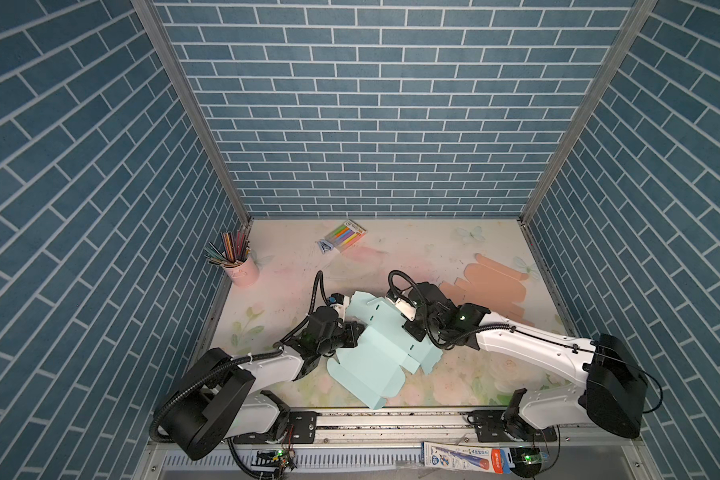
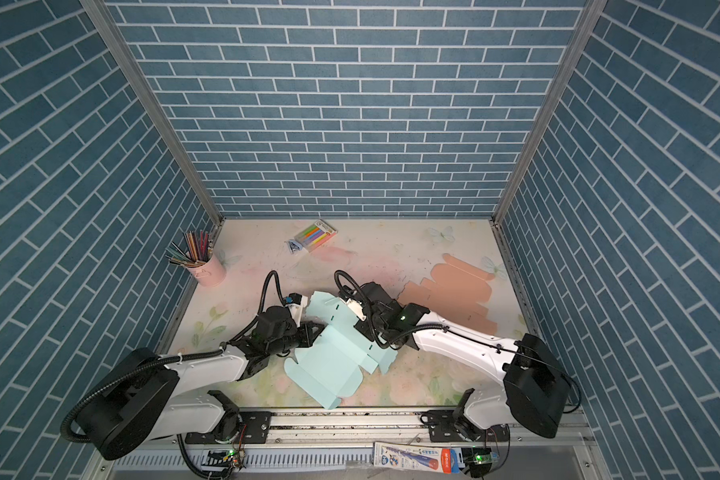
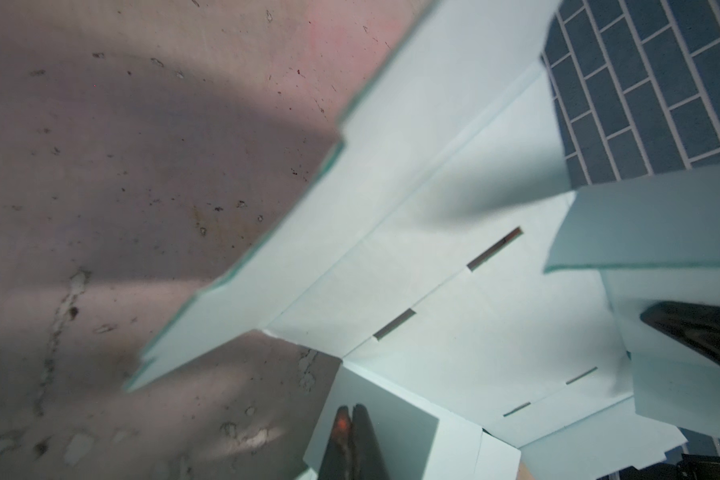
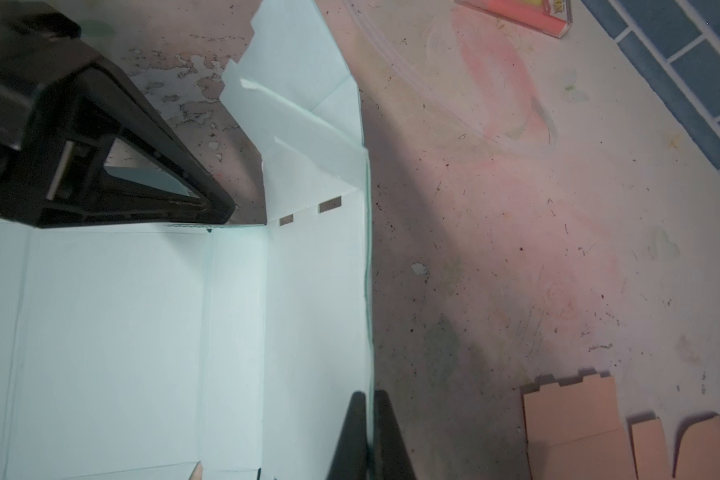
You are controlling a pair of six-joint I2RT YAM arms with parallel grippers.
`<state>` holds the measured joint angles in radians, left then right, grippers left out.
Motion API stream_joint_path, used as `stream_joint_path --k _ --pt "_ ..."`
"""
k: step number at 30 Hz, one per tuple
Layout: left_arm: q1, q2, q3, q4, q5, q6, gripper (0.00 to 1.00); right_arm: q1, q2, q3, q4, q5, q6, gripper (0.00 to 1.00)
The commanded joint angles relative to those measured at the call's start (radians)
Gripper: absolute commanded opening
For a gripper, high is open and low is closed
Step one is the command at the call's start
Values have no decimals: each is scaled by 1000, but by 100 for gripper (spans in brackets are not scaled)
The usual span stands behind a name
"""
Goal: Fold the paper box
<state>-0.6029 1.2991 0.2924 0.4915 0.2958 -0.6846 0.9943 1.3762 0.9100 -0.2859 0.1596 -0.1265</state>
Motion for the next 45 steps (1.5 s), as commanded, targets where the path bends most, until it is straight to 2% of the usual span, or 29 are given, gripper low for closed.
stream_joint_path --k 1,7,12,21,26,30,36,41,45 --pt "-5 4 -2 20 -16 2 0 52 13 17 28 119 -80 0" --pt "1 3 -10 11 -13 -1 0 143 42 -21 102 323 -159 0" --pt "33 -51 -18 -37 -3 14 0 192 44 -49 171 438 -215 0" --pt "128 -286 -2 -238 8 76 0 226 69 -79 213 527 -282 0" --pt "256 -356 48 -319 69 109 0 263 74 -101 265 569 -337 0" --pt "304 -317 105 -322 37 120 0 296 91 -112 309 611 -389 0" --pt "350 -156 116 -170 50 101 0 333 126 -134 404 688 -488 0" --pt "346 -32 163 -124 106 112 0 340 150 -156 475 730 -557 0" --pt "277 -12 162 -131 83 136 0 345 153 -166 525 741 -606 0"
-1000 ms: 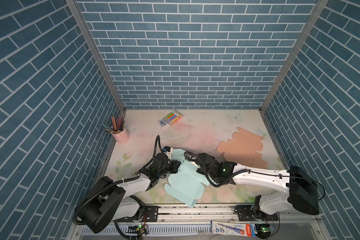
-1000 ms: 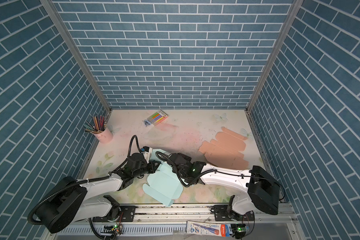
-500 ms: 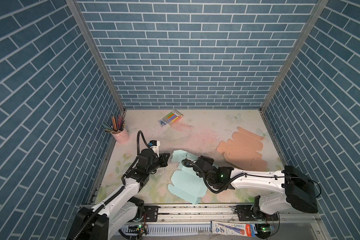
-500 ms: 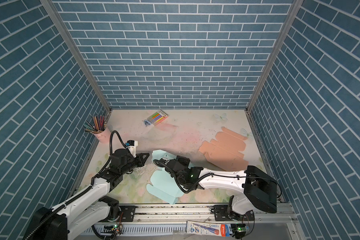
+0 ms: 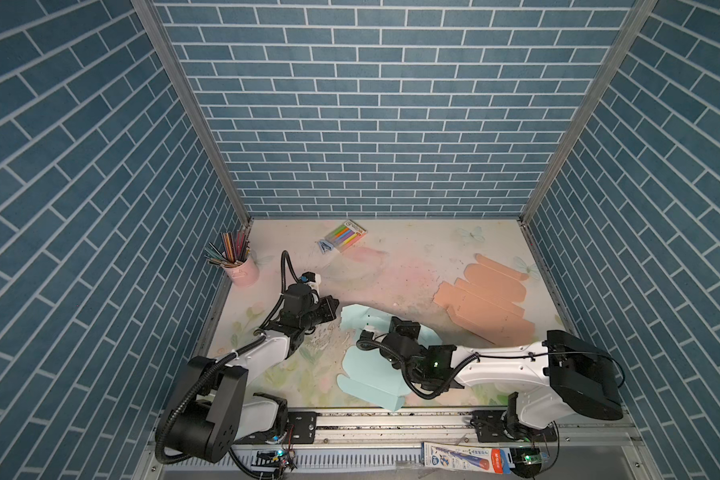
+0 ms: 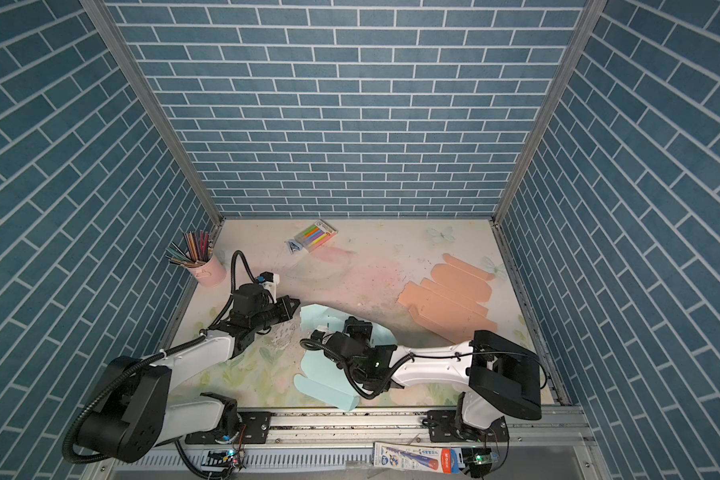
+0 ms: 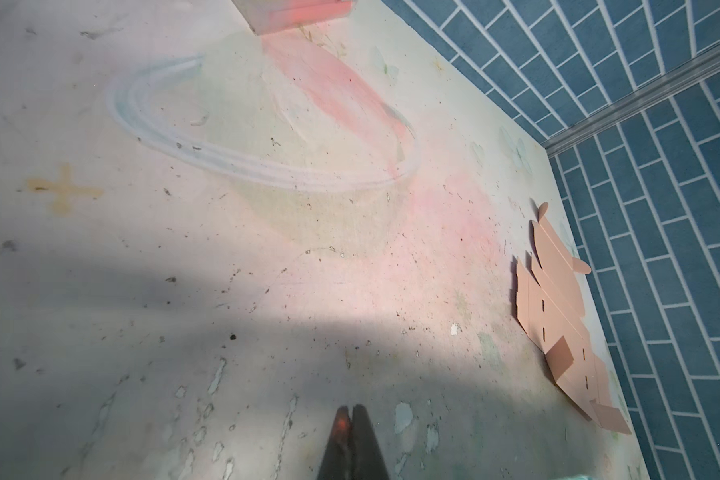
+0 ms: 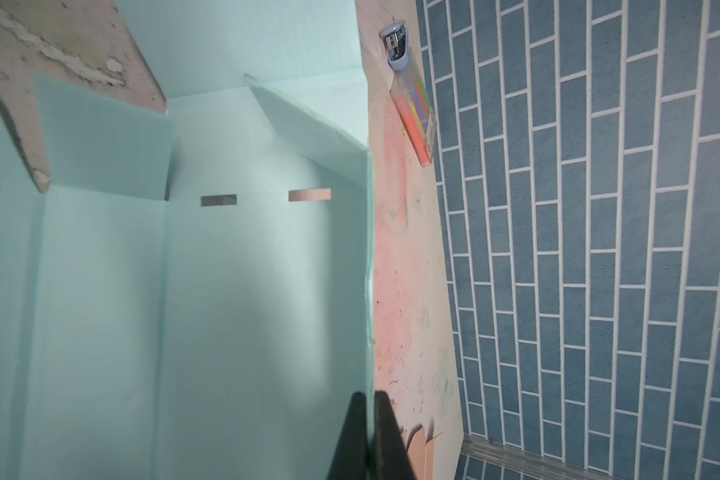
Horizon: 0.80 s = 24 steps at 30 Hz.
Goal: Fold the paper box
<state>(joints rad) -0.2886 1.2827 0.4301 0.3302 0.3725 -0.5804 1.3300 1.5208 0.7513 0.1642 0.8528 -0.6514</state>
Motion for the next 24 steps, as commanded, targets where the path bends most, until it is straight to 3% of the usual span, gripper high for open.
stream_joint_path --k 1,11,19,24 --pt "-50 4 18 31 7 36 0 10 9 -9 85 49 -92 0" --pt "-115 -109 -80 65 35 7 0 18 32 -37 178 79 -168 0" --pt "-157 -149 -110 29 35 3 0 36 88 -126 485 145 -354 0" --pt "-198 -164 -123 33 18 -6 0 43 98 -148 563 153 -399 0"
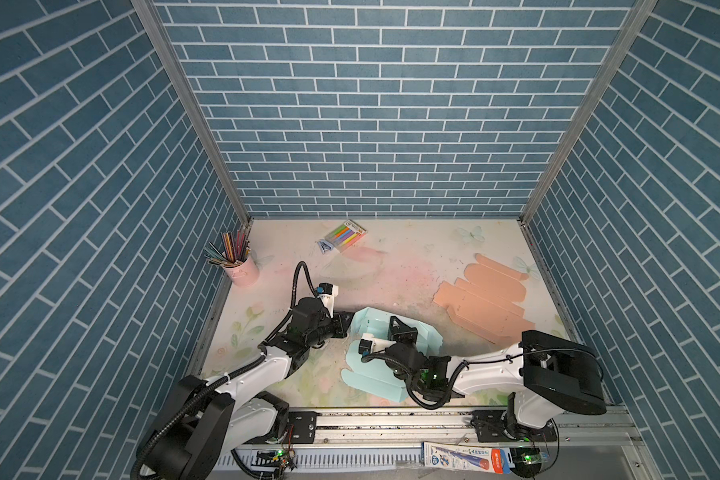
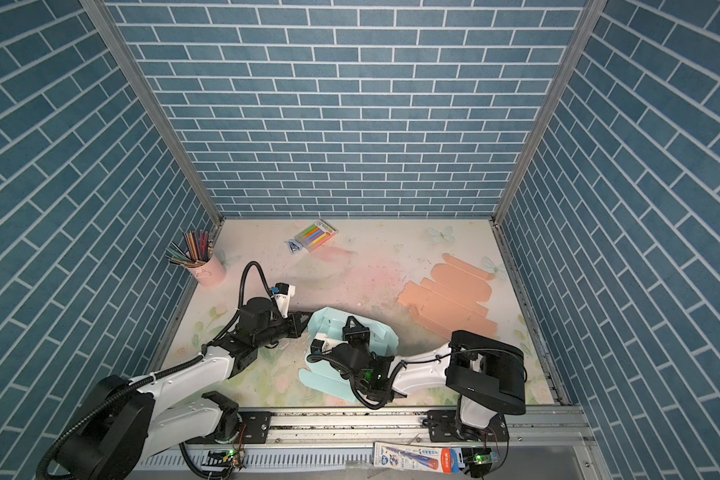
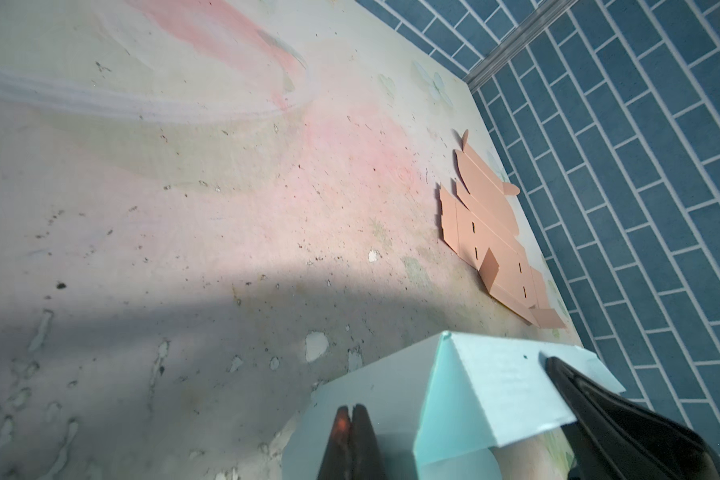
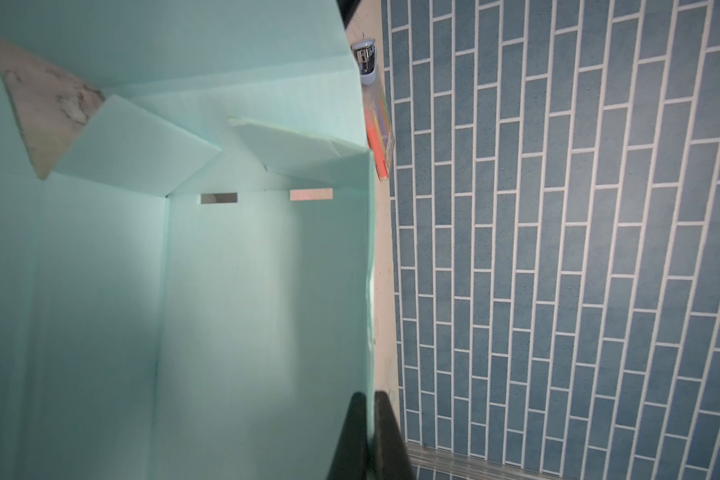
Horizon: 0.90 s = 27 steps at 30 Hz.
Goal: Fold the paper box
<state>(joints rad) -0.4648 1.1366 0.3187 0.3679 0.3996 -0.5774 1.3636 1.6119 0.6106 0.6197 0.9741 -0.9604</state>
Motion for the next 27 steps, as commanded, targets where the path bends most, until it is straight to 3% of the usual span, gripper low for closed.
stream_joint_path --k 1,8,14,27 --pt "-31 -21 -13 -8 -15 -7 0 11 6 -10 113 34 -93 0" --pt "-114 -41 -29 -28 -76 28 1 19 4 -25 161 38 -124 0" --pt "-128 -1 -53 3 -129 58 5 20 4 -30 159 31 -120 1" --pt "-140 -26 -138 92 -163 112 28 46 44 -59 206 50 -166 3"
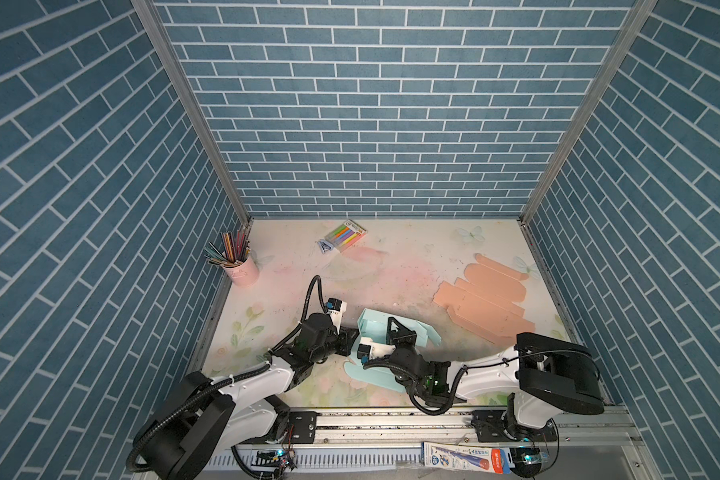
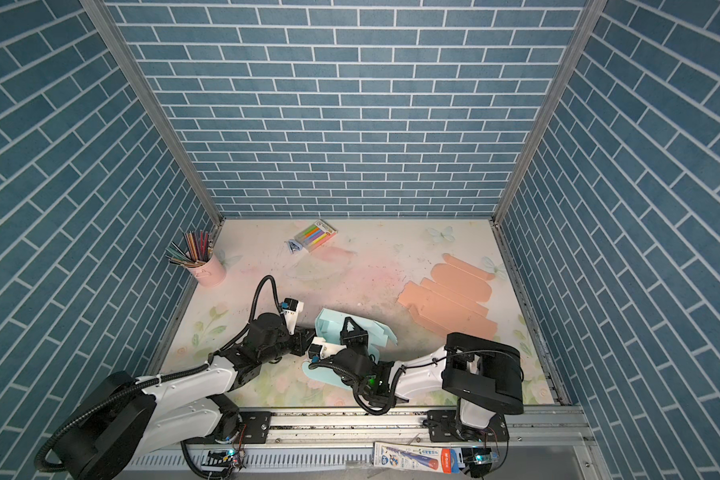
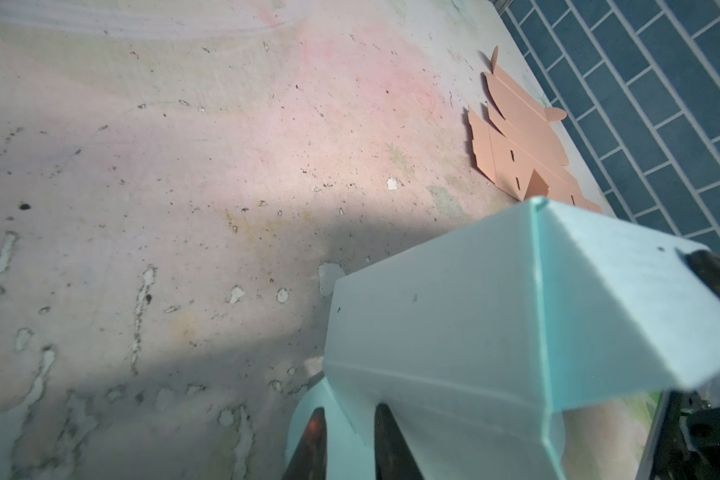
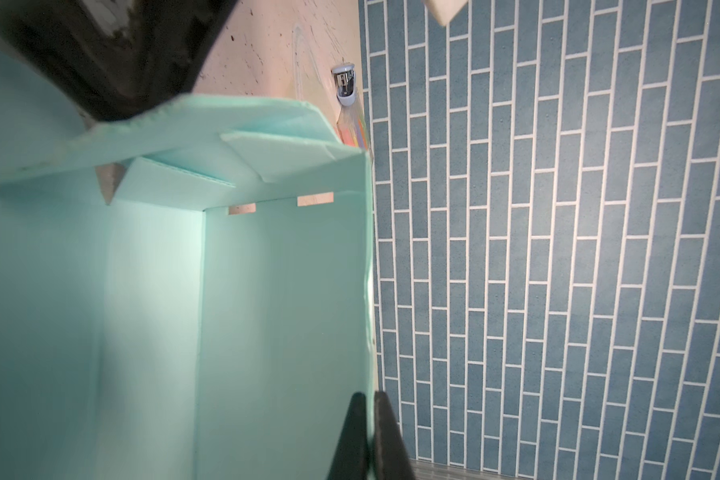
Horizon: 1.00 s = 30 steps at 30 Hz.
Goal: Fold the paper box
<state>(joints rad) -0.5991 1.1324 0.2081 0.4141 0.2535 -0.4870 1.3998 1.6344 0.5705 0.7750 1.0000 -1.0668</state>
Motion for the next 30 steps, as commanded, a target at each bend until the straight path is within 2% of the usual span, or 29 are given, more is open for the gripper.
stream_joint_path --k 1,5,10,14,22,30 --pt "-6 -28 -36 53 -20 23 30 10 24 -25 63 27 -71 4" --pt "-5 -44 -56 81 -27 36 33 9 42 -56 161 33 -144 5" --pt "-5 -29 -39 91 -23 55 36 7 83 -61 200 34 -167 5" --pt "-5 -16 -37 134 9 65 47 7 95 -70 266 35 -199 5" --pt "-7 42 -43 247 15 90 60 7 90 -67 282 29 -193 6" --pt "-42 116 -62 408 -5 143 62 8 75 -72 279 26 -188 8"
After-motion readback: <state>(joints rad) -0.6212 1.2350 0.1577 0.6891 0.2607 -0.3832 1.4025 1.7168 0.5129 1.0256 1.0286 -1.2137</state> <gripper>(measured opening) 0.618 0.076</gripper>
